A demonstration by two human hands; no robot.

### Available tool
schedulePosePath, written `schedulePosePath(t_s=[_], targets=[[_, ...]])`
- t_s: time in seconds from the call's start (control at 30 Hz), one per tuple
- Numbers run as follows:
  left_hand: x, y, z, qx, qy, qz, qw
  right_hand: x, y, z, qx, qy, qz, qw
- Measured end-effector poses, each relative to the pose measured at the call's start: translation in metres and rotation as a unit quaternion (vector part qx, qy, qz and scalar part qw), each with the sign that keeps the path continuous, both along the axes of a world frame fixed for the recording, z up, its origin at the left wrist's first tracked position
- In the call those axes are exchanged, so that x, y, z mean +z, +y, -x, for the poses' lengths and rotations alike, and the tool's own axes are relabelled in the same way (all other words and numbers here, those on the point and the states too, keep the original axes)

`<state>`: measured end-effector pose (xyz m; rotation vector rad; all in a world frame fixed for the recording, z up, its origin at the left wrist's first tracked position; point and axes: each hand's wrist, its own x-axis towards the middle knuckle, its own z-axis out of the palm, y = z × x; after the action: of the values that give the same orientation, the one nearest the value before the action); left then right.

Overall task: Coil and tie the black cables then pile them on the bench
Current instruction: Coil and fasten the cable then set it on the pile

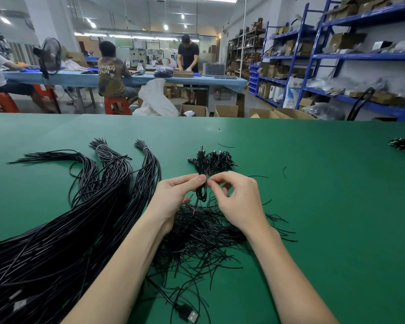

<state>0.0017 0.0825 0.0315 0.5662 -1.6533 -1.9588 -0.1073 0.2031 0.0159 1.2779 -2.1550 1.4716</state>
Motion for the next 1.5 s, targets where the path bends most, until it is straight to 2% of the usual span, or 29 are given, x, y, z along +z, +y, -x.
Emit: schedulePosePath(t_s=[0.1, 0.2, 0.3, 0.43, 0.57, 0.7, 0.8, 1.13, 1.37, 1.5], targets=[[-0.001, 0.001, 0.001, 0.001, 0.005, -0.005, 1.000, 0.007, -0.002, -0.004, 0.022, -0.110, -0.023, 0.993], [-0.003, 0.002, 0.003, 0.005, 0.010, 0.004, 1.000, 0.014, 0.000, -0.004, 0.052, -0.234, -0.022, 0.971], [-0.005, 0.003, 0.006, 0.018, 0.019, 0.018, 0.999, 0.018, 0.004, -0.001, 0.077, -0.295, -0.016, 0.952], [-0.008, -0.001, 0.008, 0.041, 0.017, 0.007, 0.999, 0.020, 0.004, -0.004, 0.081, -0.284, -0.023, 0.955], [-0.005, -0.008, 0.003, 0.030, 0.019, -0.017, 0.999, 0.027, 0.005, -0.005, 0.140, -0.315, -0.052, 0.937], [-0.007, -0.008, 0.005, -0.006, 0.003, -0.055, 0.998, 0.027, 0.007, 0.002, 0.059, -0.292, -0.013, 0.955], [-0.010, -0.008, 0.007, 0.006, -0.006, -0.068, 0.998, 0.021, 0.010, 0.008, 0.031, -0.309, -0.002, 0.950], [-0.018, -0.004, 0.012, 0.023, 0.018, -0.066, 0.997, 0.002, -0.001, 0.000, 0.128, -0.359, -0.019, 0.924], [-0.020, -0.012, 0.012, 0.030, -0.023, -0.025, 0.999, -0.011, -0.015, 0.010, 0.036, -0.374, 0.024, 0.926], [-0.019, -0.018, 0.009, 0.023, -0.043, -0.022, 0.999, 0.003, -0.046, 0.046, -0.030, -0.348, 0.008, 0.937]])
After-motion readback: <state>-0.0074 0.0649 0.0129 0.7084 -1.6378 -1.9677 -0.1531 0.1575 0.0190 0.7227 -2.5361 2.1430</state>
